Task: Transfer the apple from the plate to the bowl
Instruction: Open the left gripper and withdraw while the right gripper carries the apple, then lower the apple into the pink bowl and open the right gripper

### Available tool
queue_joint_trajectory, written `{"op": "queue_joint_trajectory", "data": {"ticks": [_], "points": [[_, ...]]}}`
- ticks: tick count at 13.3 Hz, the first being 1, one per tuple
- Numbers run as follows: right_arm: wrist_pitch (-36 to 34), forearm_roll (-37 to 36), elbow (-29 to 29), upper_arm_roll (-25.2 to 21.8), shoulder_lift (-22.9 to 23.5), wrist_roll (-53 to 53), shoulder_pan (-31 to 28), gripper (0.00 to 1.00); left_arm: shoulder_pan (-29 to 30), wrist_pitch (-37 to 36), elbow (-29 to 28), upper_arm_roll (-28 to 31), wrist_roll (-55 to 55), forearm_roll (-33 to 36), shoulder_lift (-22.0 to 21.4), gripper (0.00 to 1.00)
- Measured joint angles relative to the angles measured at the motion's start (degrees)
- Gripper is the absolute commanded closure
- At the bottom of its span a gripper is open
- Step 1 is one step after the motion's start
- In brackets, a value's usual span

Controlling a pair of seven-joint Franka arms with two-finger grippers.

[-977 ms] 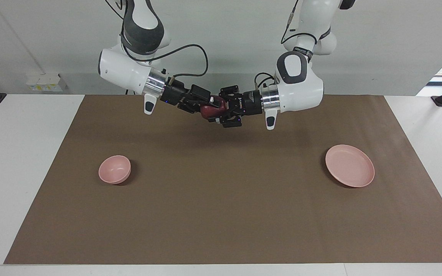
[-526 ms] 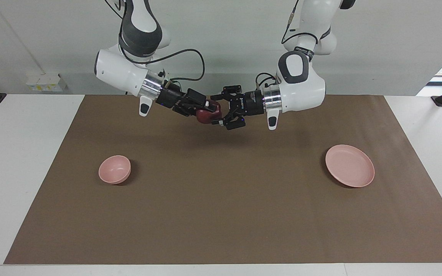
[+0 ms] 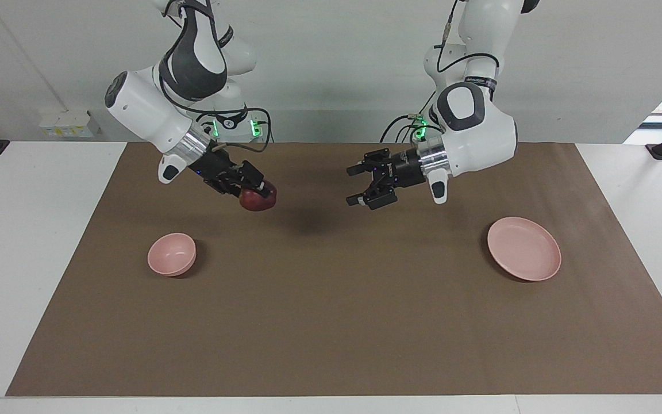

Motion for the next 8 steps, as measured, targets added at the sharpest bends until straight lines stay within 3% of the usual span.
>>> {"op": "queue_joint_trajectory", "data": {"ticks": [2, 8], "points": [[0.0, -8.5, -0.1, 0.0, 0.6, -0.2, -1.5, 1.00, 1.2, 0.0, 0.1, 0.1, 3.0, 4.4, 0.0, 0.00], [3.7, -35.5, 0.1, 0.0, 5.1, -3.3, -3.4, 1.00, 2.8, -0.9, 3.7, 0.1, 4.1, 28.1, -0.7, 0.00]]}}
